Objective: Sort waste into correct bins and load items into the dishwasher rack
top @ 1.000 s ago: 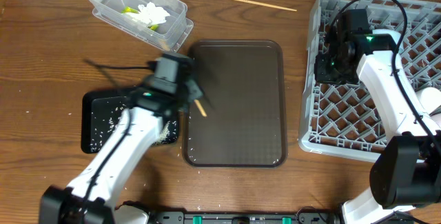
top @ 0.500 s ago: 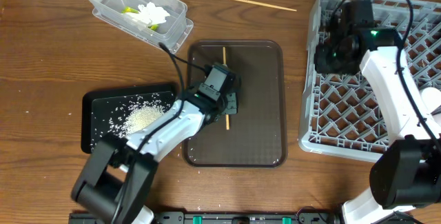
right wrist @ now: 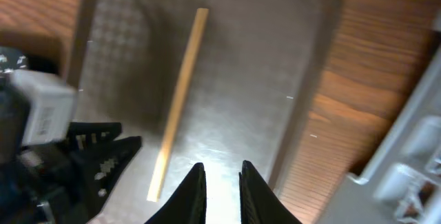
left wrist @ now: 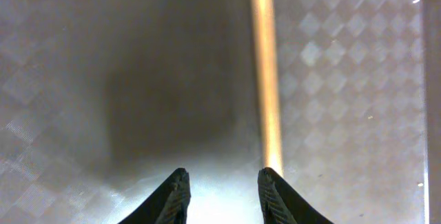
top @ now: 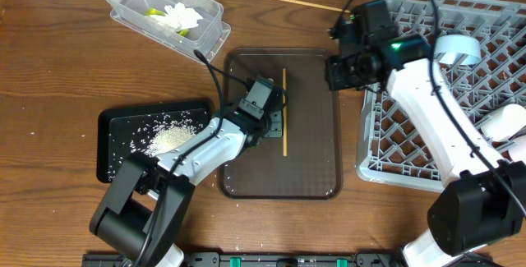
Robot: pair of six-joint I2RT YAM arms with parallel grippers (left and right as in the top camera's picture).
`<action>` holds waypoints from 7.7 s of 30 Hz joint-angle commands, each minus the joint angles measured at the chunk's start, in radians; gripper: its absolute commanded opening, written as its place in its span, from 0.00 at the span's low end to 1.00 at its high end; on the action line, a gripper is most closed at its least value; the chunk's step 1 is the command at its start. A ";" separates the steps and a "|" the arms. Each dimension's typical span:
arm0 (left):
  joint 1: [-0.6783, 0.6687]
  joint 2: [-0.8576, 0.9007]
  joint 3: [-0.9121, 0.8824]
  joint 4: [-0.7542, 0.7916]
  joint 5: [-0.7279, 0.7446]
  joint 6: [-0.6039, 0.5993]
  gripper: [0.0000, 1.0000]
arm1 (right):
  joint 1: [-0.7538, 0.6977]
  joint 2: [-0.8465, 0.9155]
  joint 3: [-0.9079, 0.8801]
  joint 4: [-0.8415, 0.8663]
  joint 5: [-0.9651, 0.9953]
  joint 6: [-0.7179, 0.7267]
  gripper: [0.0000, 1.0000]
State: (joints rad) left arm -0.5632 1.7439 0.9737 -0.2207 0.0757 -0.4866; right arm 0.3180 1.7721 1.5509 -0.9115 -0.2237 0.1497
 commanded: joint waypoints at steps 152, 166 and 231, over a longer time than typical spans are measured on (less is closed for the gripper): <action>0.367 -0.186 0.191 -0.324 0.040 0.187 0.60 | -0.094 0.632 0.492 0.706 0.222 -0.278 0.03; 0.367 -0.186 0.191 -0.325 0.040 0.187 0.60 | -0.094 0.732 0.492 0.771 0.306 -0.278 0.07; 0.367 -0.186 0.191 -0.370 0.040 0.187 0.60 | -0.095 0.792 0.491 0.770 0.366 -0.088 0.02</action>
State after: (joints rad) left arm -0.1947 1.5581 1.1461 -0.5873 0.1097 -0.3130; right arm 0.2070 2.6022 2.0247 -0.1318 0.1543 0.0711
